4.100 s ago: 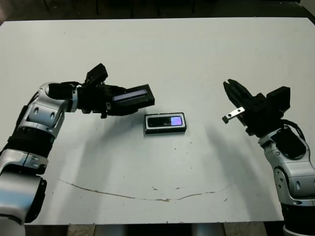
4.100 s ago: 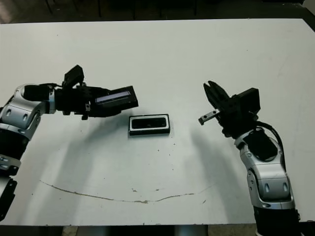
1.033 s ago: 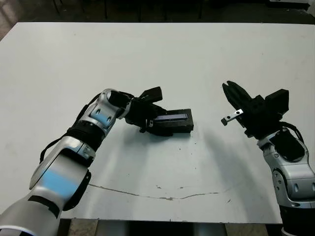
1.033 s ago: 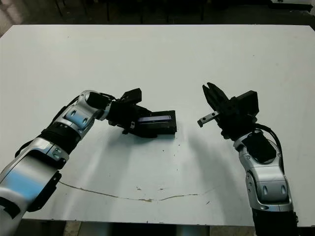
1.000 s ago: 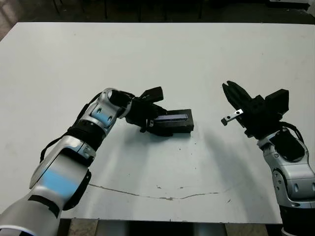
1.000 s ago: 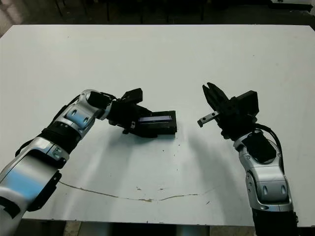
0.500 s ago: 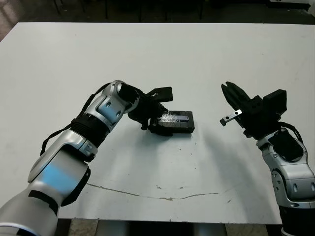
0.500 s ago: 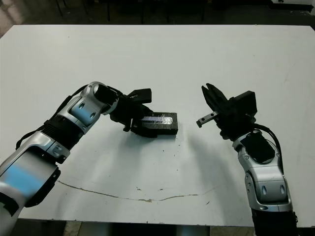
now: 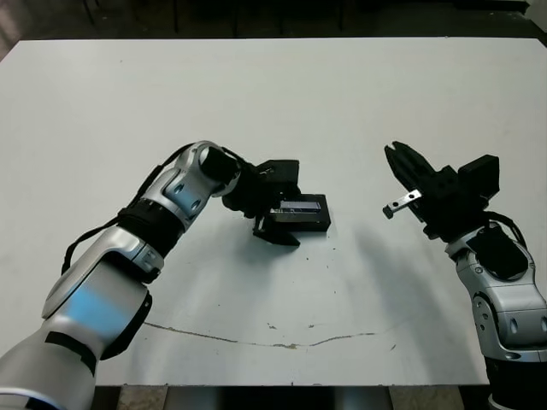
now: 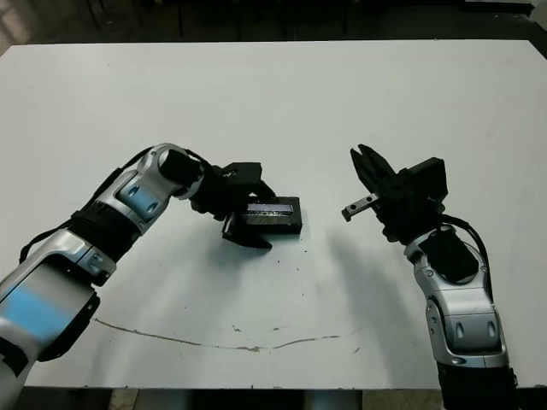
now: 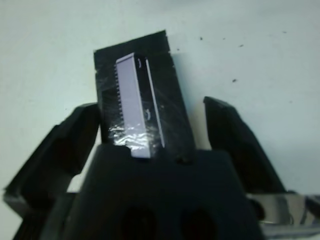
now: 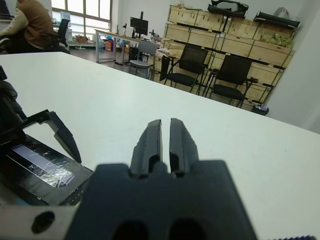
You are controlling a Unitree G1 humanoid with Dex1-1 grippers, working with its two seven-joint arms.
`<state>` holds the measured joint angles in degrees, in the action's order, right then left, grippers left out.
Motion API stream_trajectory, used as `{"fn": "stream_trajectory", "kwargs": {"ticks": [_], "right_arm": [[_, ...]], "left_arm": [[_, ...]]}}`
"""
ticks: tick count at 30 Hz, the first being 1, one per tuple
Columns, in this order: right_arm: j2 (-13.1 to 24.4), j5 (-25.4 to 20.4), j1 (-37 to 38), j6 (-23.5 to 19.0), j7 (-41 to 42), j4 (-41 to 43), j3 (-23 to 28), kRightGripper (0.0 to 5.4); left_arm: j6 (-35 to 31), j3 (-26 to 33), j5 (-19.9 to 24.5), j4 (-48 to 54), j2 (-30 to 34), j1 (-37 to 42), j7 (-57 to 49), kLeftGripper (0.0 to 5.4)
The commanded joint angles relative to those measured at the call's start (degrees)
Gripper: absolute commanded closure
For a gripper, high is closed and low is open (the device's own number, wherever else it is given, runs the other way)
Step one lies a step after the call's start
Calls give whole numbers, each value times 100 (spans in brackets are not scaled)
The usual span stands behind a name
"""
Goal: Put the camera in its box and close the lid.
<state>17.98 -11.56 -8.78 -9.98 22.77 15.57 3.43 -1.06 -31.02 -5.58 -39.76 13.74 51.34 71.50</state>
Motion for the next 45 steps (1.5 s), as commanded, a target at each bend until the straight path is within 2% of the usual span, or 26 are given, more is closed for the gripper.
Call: {"fn": "stream_trajectory", "kwargs": {"ticks": [1, 7, 12, 17, 23, 27, 29, 33, 36, 38, 39, 41, 42, 45], "right_arm": [[34, -34, 77, 26, 53, -103, 26, 540], [42, 11, 115, 28, 40, -47, 15, 540], [21, -106, 106, 32, 115, -114, 59, 540], [44, -31, 130, 16, 66, -87, 42, 540], [13, -118, 107, 112, 138, -185, 76, 540], [5, -161, 112, 86, 123, -200, 83, 540], [23, -114, 114, 132, 107, -207, 67, 540], [24, -40, 101, 163, 68, -217, 31, 540], [22, -32, 99, 122, 51, -205, 10, 540], [28, -12, 103, 124, 38, -197, -2, 540], [29, -15, 105, 121, 39, -197, -3, 540], [18, -20, 116, 105, 32, -177, -7, 540], [15, -10, 118, 110, 26, -177, -11, 540], [-19, 21, 113, 135, -13, -199, -28, 540]], "left_arm": [[-55, -216, -361, -522, 331, -774, 53, 3], [201, -34, -207, -633, 563, -1039, -128, 3], [700, 238, -126, -534, 902, -1292, -441, 3], [933, 648, 175, -523, 1315, -1554, -434, 3], [1337, 903, 386, -27, 1895, -2181, -287, 3], [929, 1251, 869, 699, 2378, -2943, -129, 3], [442, 1442, 1098, 1420, 2730, -3373, -177, 3], [19, 1903, 1224, 2741, 3421, -4080, -444, 3], [-416, 2282, 1401, 3458, 3683, -4408, -665, 3], [-743, 2657, 1702, 3761, 3579, -4544, -956, 3], [-851, 2972, 1913, 3957, 3332, -4661, -1327, 11], [-974, 3583, 2250, 4460, 2545, -4925, -2447, 30], [-922, 3783, 2271, 4771, 1962, -5000, -3244, 45], [-1031, 3885, 2275, 5456, 730, -4890, -4817, 99]]}}
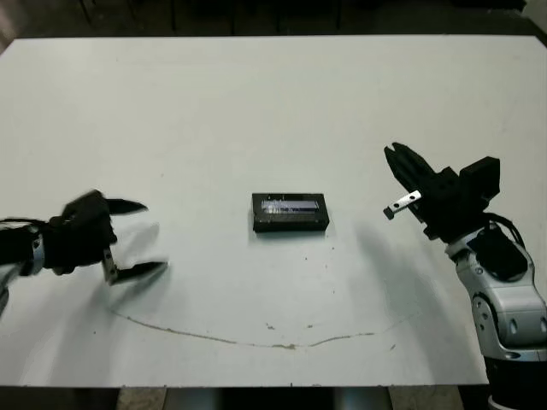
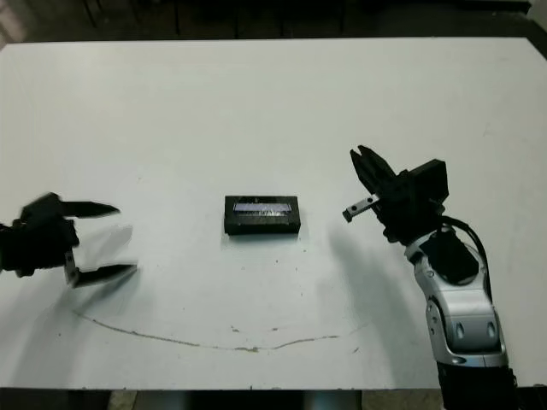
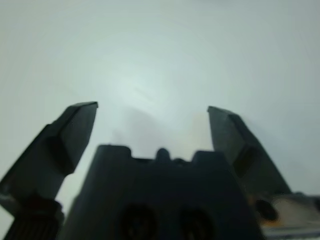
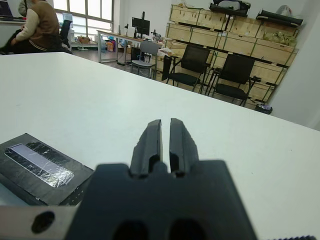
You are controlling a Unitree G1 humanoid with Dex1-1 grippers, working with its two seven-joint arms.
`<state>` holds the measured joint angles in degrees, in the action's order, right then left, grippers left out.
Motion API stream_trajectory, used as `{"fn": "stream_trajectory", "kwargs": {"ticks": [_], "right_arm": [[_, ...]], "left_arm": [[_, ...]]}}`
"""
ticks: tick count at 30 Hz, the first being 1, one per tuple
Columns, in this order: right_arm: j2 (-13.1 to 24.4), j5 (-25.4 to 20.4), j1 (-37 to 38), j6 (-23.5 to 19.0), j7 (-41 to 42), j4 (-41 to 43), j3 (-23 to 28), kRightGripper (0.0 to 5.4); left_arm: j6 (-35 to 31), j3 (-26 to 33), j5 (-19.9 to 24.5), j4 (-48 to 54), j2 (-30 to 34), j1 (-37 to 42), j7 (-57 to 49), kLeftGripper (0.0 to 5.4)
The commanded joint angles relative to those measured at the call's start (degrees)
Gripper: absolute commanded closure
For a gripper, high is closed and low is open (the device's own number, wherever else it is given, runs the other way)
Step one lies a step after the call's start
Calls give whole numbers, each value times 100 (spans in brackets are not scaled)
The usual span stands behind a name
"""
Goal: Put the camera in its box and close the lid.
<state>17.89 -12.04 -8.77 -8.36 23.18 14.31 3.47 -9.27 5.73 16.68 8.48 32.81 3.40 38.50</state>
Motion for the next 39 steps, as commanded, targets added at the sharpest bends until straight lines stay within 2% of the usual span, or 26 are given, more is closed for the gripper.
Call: {"fn": "stream_trajectory", "kwargs": {"ticks": [1, 7, 14, 18, 23, 26, 31, 39], "right_arm": [[-19, 81, 115, -57, -81, -58, -37, 540], [-60, 163, 141, -174, -236, 43, -87, 540], [-93, 246, 180, -200, -383, 128, -119, 540], [-135, 184, 194, -247, -420, 146, -90, 540], [-178, 172, 205, -161, -426, 117, -55, 540], [-172, 157, 202, -128, -397, 112, -40, 540], [-178, 159, 210, -145, -411, 158, -38, 540], [-172, 147, 187, -144, -384, 155, -49, 540]], "left_arm": [[-300, 166, 74, 772, -1423, -22, -1793, 116], [-833, -605, -22, 1407, -2482, 458, -2759, 230], [-1914, -1564, -311, 1649, -3005, 1066, -3226, 363], [-2352, -1988, -546, 1281, -3305, 1350, -3403, 438], [-2695, -2163, -818, 186, -3836, 1570, -3766, 532], [-2606, -2211, -926, -450, -4111, 1513, -3866, 539], [-2692, -2244, -925, -964, -4451, 1191, -3921, 539], [-2530, -2419, -1222, -1728, -4138, 856, -3750, 539]]}}
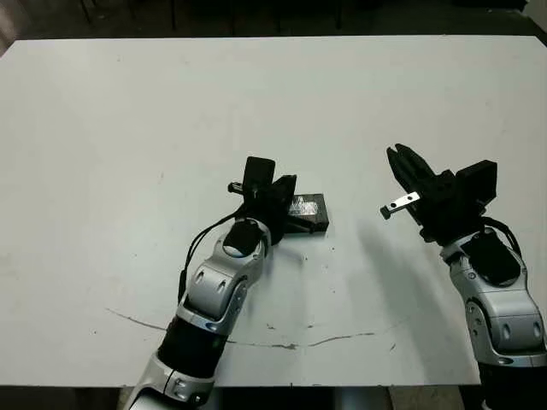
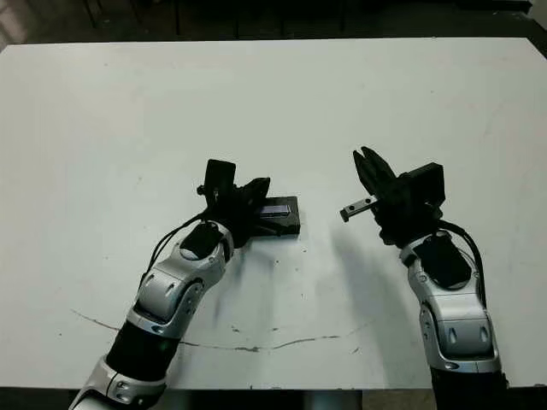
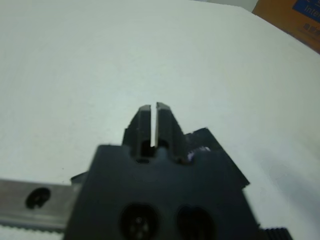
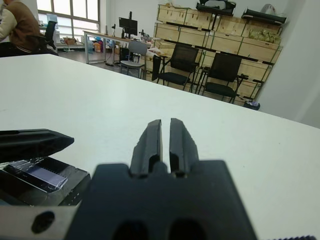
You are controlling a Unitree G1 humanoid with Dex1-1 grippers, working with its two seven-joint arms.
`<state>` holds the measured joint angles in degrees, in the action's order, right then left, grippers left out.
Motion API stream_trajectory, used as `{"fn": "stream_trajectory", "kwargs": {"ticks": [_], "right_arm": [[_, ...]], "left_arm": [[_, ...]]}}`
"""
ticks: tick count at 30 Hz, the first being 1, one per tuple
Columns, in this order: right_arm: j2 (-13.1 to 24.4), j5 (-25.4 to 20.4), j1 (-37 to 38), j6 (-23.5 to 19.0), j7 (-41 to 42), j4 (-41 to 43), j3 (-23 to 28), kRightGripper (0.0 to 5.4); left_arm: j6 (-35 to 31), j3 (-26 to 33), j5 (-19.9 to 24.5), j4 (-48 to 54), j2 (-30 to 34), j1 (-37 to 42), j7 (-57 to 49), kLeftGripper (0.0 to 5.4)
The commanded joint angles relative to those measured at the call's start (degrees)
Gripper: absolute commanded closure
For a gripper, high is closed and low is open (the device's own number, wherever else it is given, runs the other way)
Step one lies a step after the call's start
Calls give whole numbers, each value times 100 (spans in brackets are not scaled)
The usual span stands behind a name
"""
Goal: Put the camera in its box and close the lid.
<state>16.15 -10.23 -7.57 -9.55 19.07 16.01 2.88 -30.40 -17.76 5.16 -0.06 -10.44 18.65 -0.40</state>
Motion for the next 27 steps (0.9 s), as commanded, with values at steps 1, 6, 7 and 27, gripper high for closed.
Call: {"fn": "stream_trajectory", "kwargs": {"ticks": [1, 6, 7, 27], "right_arm": [[2, -26, 67, -46, 18, -4, 2, 540], [3, 1, 43, -105, -1, 9, -37, 540], [-2, 12, 31, -71, 3, -15, -50, 540], [-407, 161, -209, 79, -339, -247, -133, 540]], "left_arm": [[-412, -48, -87, -932, 224, -678, 175, 539], [-395, -52, -62, -490, 362, -907, 440, 539], [-382, -44, -18, -302, 383, -964, 510, 539], [1595, 2676, 830, 1947, 1637, -848, 1097, 539]]}}
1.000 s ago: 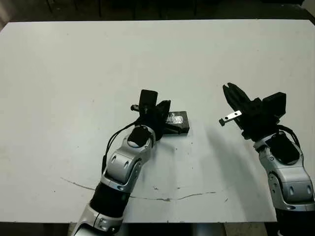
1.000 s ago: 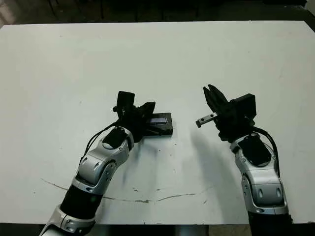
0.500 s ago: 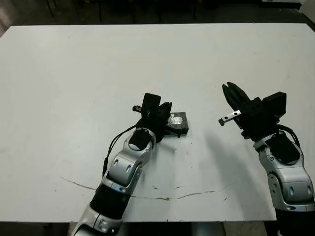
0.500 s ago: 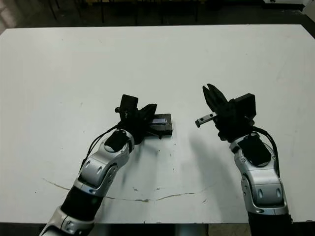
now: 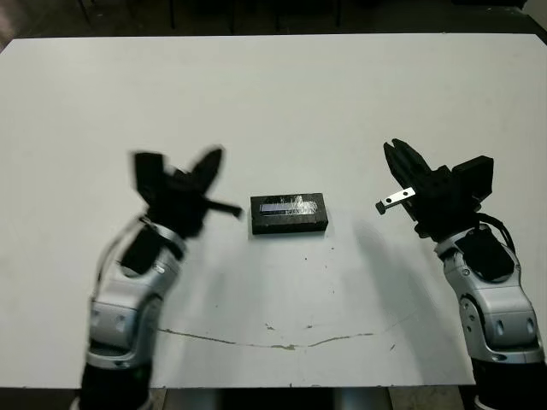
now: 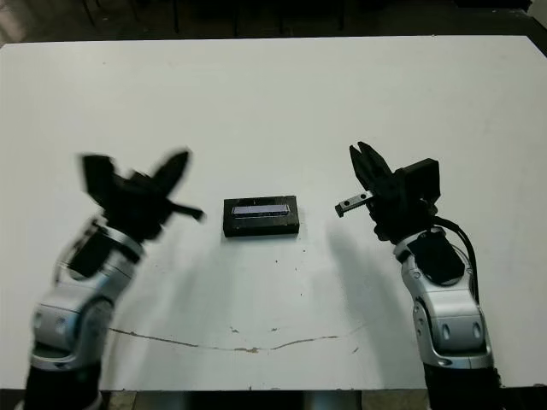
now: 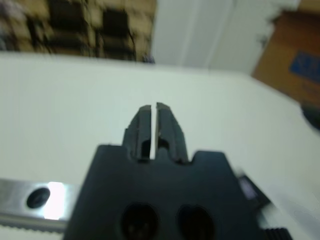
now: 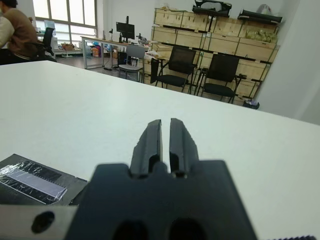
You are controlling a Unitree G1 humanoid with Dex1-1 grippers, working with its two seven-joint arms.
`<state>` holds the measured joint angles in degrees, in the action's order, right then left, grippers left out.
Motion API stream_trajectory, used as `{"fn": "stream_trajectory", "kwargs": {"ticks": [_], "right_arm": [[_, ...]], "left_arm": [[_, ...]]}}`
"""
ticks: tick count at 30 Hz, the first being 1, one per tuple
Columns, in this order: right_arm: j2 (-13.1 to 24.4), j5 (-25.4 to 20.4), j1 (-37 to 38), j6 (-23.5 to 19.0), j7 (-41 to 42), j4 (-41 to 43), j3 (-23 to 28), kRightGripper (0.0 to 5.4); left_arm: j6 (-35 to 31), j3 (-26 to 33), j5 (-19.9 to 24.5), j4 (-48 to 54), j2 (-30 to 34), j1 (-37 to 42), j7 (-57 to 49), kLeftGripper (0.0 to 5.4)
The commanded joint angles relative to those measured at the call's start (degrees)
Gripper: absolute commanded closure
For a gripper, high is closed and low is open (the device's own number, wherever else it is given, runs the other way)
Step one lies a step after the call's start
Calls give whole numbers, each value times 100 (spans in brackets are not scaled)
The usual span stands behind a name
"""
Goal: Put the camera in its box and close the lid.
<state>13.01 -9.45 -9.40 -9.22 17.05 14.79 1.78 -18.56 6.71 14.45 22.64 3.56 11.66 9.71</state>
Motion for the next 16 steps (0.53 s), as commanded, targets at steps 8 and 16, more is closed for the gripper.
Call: {"fn": "stream_trajectory", "kwargs": {"ticks": [8, 16], "right_arm": [[-492, 643, -109, 726, -785, -556, -179, 540], [-794, 1065, -190, 1395, -1259, -1104, -270, 540]], "left_arm": [[2475, 559, -453, -1744, 139, -501, -117, 539], [2831, 525, -370, -2126, -145, -484, -435, 539]]}}
